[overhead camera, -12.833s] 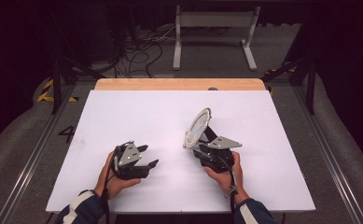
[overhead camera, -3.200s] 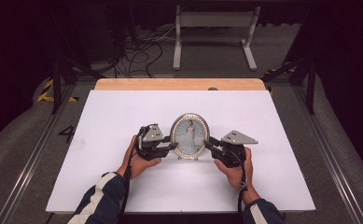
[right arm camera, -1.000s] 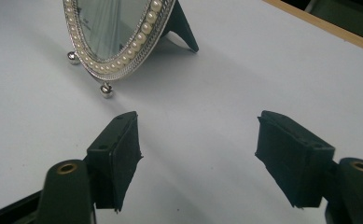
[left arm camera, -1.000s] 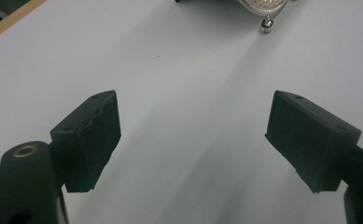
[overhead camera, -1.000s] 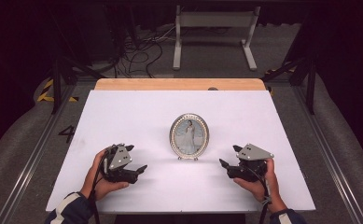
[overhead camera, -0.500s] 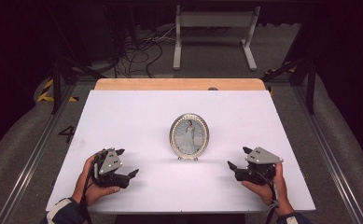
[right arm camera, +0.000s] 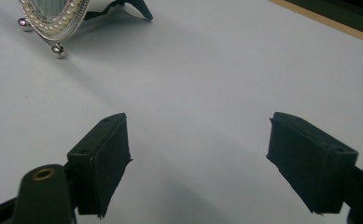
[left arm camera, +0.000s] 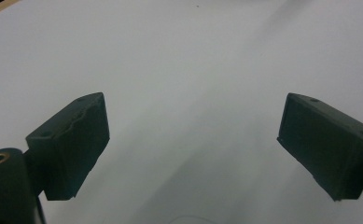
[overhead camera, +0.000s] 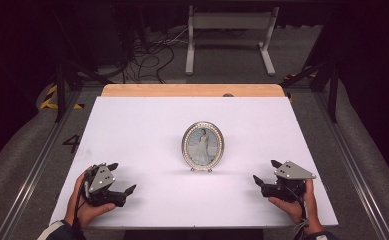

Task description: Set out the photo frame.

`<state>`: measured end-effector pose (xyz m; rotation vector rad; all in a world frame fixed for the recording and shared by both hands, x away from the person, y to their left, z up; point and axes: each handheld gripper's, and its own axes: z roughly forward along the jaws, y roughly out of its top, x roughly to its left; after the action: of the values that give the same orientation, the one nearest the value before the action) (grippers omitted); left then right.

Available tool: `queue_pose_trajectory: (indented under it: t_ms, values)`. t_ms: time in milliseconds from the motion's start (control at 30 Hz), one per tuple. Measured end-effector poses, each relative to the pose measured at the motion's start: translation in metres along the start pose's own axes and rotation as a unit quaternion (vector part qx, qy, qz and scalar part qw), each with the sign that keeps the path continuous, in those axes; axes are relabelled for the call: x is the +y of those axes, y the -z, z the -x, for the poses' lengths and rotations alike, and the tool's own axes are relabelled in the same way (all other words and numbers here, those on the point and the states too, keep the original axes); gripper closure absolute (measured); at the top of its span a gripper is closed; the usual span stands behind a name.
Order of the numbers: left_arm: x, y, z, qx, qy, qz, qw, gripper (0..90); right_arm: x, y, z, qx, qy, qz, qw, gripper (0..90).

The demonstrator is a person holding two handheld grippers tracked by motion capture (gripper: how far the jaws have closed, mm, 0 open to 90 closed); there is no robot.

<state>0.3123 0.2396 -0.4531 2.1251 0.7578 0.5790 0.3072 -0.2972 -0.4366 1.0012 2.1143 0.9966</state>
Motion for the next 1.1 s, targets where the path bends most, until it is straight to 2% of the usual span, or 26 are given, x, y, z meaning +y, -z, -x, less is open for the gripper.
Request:
queue_pose_trajectory:
  t_ms: [100, 200, 300, 400, 1100]
  values:
    - [-0.006, 0.007, -0.003, -0.001, 0.01, 0.004, 0.9999, 8.9, -0.003, 0.001, 0.004, -0.007, -0.004, -0.006, 0.9999, 19.1]
    - [-0.013, 0.014, -0.007, -0.002, 0.022, 0.009, 0.9997, 8.5, -0.006, 0.002, 0.006, -0.019, 0.006, -0.013, 0.9997, 18.6]
    - [-0.02, 0.019, -0.011, 0.002, 0.034, 0.009, 0.9994, 8.4, -0.009, 0.0, 0.007, -0.018, 0.0, -0.016, 0.9997, 17.8]
    - [-0.023, 0.019, -0.014, 0.004, 0.044, 0.008, 0.999, 8.4, -0.01, -0.002, 0.007, -0.018, 0.005, -0.021, 0.9996, 17.5]
    - [-0.024, 0.016, -0.013, 0.003, 0.045, 0.003, 0.999, 7.8, -0.01, -0.001, 0.004, -0.025, -0.004, -0.005, 0.9997, 14.8]
